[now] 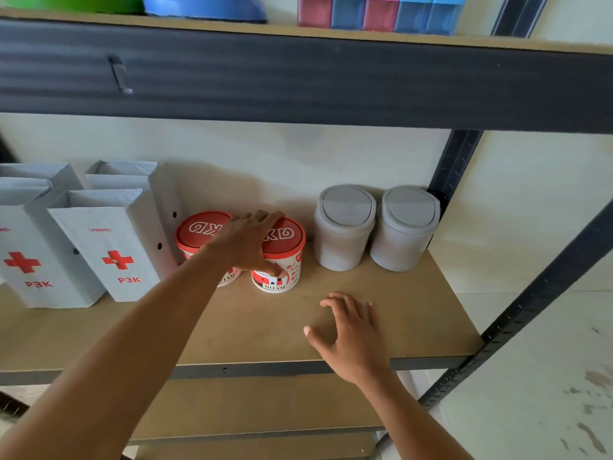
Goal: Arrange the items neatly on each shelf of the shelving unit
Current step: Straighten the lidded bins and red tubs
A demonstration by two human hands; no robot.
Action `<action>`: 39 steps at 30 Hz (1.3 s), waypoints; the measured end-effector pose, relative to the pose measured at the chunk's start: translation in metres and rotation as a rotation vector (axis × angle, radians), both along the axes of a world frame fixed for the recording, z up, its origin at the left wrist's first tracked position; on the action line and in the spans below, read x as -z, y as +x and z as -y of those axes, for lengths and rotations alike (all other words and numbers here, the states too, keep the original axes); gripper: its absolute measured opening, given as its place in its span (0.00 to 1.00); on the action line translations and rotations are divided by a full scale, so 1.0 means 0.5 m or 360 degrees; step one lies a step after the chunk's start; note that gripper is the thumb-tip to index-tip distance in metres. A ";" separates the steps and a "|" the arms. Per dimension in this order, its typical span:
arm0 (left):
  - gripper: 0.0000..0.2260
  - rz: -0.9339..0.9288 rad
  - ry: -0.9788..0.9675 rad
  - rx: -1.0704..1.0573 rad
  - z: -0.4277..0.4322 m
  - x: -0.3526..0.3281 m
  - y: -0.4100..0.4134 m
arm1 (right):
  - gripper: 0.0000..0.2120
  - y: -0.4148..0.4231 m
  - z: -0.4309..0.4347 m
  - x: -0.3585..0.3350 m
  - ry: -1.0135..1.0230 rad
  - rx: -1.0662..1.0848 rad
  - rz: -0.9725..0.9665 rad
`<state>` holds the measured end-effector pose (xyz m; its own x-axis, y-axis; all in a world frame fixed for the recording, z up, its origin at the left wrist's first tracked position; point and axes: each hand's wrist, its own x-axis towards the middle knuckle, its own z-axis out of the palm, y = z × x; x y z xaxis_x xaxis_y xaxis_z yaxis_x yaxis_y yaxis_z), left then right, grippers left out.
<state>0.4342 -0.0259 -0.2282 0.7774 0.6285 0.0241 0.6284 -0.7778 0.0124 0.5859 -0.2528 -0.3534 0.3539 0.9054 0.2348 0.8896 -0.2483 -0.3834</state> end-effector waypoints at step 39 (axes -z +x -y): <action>0.65 -0.0031 0.0025 0.0006 -0.063 -0.021 0.025 | 0.28 -0.006 -0.006 -0.011 -0.0043 0.0012 0.0048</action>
<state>0.4468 0.0057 -0.2177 0.7801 0.6253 0.0191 0.6256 -0.7801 -0.0122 0.5830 -0.2499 -0.3481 0.3542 0.9087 0.2211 0.8985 -0.2651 -0.3498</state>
